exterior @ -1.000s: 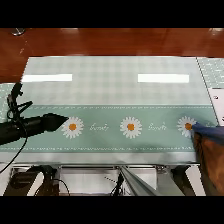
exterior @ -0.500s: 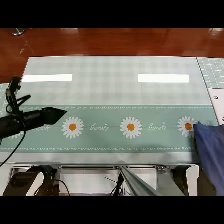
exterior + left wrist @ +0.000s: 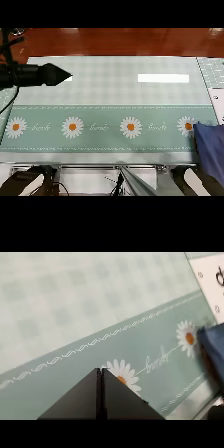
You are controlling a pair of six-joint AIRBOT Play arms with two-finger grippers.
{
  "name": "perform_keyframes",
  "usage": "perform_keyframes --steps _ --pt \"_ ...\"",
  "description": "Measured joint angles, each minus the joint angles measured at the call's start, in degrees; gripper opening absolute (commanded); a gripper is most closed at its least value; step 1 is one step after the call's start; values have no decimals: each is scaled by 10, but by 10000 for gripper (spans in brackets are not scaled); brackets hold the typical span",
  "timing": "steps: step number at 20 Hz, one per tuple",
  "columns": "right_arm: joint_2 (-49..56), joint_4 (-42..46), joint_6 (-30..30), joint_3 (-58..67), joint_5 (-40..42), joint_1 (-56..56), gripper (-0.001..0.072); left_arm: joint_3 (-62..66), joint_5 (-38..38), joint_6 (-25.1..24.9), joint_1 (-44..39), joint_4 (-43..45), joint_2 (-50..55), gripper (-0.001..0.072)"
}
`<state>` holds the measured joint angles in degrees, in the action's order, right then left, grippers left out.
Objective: Fold the shirts.
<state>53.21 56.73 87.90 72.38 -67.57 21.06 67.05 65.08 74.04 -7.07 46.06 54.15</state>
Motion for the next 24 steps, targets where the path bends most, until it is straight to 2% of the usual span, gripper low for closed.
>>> perform_keyframes --steps 2,4,6,9,14,24 --pt "29 70 4 -12 21 -130 20 21 -24 32 -61 83 16 18" --pt "63 147 38 -33 28 -227 20 7 -45 85 -103 177 32 20" --pt "105 196 60 -52 29 -282 20 -30 -57 139 -123 250 52 20" --pt "161 246 88 -64 36 -311 20 -68 -80 183 -127 304 83 20" --pt "193 263 108 -70 30 -323 20 -86 -93 209 -118 337 103 21" --pt "201 262 114 -71 23 -326 20 -90 -96 217 -116 347 108 20"
